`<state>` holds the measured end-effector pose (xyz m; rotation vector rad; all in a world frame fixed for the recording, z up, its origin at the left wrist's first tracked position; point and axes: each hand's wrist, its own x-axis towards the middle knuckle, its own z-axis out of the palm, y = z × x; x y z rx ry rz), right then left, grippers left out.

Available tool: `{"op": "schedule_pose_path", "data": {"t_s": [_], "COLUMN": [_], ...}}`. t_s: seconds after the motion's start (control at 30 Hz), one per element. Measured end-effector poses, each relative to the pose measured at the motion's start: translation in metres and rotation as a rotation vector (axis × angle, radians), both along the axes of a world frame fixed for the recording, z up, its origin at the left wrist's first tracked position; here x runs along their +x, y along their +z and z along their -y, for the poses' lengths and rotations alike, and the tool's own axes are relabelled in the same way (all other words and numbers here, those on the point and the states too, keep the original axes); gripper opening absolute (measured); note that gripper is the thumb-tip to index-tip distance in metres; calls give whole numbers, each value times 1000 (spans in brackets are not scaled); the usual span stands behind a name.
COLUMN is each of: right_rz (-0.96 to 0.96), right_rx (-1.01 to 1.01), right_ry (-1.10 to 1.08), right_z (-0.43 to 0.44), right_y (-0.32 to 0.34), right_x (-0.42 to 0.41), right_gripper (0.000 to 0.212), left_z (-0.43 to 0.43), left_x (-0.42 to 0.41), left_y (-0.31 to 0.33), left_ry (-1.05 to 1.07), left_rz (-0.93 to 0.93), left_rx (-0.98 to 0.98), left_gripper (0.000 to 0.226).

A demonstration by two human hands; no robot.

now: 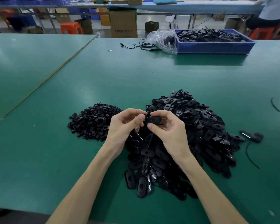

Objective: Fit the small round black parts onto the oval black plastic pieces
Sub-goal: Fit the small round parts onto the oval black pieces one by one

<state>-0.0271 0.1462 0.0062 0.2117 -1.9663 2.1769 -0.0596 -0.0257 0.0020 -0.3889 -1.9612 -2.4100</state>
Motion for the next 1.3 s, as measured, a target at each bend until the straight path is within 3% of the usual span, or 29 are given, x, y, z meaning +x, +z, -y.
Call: {"op": "schedule_pose_path", "data": {"t_s": [0.17,0.5,0.9,1.3], "right_rz": [3,34,25,9], "right_rx": [23,36,68,62], "right_ry": [-12,-40,-30,-10], "right_z": [0,1,3,3], "right_y": [-1,0,0,-1], "right_x": [0,0,0,0], "right_gripper": [34,39,48,52], "left_z": [-3,-6,-4,-6], "left_x": [2,3,0,4], "left_y": [0,1,-1,-1], "left_ry": [24,108,8,-16], "left_rz": [-38,22,98,27], "left_rx": [-54,74,207,20], "left_gripper": [17,17,12,22]}}
